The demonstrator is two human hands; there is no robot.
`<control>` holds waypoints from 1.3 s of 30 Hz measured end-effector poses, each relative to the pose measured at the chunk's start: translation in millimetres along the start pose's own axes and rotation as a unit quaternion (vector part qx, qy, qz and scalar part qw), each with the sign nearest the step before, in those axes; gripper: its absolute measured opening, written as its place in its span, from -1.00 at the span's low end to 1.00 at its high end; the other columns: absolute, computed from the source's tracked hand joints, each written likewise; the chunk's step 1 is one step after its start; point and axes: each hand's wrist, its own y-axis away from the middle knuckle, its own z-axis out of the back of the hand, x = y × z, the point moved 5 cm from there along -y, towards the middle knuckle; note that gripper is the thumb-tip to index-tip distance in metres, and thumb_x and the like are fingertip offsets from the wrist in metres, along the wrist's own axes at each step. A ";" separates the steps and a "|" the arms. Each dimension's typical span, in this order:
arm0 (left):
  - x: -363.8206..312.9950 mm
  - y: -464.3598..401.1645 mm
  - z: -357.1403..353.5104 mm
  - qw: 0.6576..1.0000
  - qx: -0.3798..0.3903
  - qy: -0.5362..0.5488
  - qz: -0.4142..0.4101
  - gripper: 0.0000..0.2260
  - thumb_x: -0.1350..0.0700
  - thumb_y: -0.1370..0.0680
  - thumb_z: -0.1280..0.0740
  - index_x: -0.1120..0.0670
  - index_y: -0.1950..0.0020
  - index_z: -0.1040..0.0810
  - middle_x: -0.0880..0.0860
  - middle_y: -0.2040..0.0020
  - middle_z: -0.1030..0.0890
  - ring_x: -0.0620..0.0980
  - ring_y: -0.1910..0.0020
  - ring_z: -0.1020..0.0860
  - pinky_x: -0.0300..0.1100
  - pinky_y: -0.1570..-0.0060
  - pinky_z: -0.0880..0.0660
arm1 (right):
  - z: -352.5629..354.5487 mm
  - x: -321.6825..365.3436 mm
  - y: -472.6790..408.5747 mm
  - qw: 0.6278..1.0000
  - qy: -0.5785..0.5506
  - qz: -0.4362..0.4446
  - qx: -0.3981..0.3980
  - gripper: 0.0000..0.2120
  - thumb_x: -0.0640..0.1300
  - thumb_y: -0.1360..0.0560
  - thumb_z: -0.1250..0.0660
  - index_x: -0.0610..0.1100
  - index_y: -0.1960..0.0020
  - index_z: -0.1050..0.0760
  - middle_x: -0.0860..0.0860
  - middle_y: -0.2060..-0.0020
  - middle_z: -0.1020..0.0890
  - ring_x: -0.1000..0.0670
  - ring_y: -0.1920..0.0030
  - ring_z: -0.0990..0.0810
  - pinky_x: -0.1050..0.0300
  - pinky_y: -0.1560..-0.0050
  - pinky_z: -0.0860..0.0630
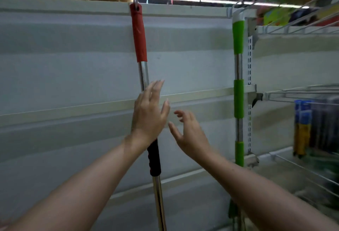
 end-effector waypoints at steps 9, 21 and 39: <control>-112.6 67.0 -82.6 0.988 0.085 0.124 -0.029 -0.53 -0.02 -0.53 -0.10 0.15 -0.39 -0.37 0.16 -0.32 -0.46 0.10 -0.28 -0.43 -0.07 -0.27 -0.35 | 124.9 -89.8 83.3 0.988 0.105 -0.115 -0.020 -0.59 0.02 -0.57 -0.24 -0.14 -0.35 -0.35 -0.07 -0.24 -0.43 -0.04 -0.18 -0.49 0.00 -0.19 -0.46; -435.9 95.0 -184.7 0.936 0.203 0.259 -0.125 -0.59 0.04 -0.50 -0.16 0.18 -0.27 -0.48 0.18 -0.16 -0.55 0.18 -0.14 -0.52 -0.01 -0.16 -0.45 | 424.6 -198.4 218.1 0.937 0.223 -0.230 -0.140 -0.75 -0.04 -0.59 -0.22 -0.22 -0.04 -0.53 -0.13 0.07 -0.59 -0.09 0.03 -0.54 0.22 0.08 -0.30; -870.4 179.5 -420.2 0.697 0.544 0.466 0.016 -0.22 -0.06 -0.46 -0.41 0.00 -0.53 -0.03 0.14 -0.45 -0.33 0.10 -0.38 -0.37 0.02 -0.28 -0.42 | 779.0 -427.6 423.6 0.836 0.175 -0.511 -0.092 -0.43 0.21 -0.51 -0.26 0.02 -0.43 -0.24 0.03 -0.01 -0.56 0.06 0.04 -0.60 0.23 0.19 -0.51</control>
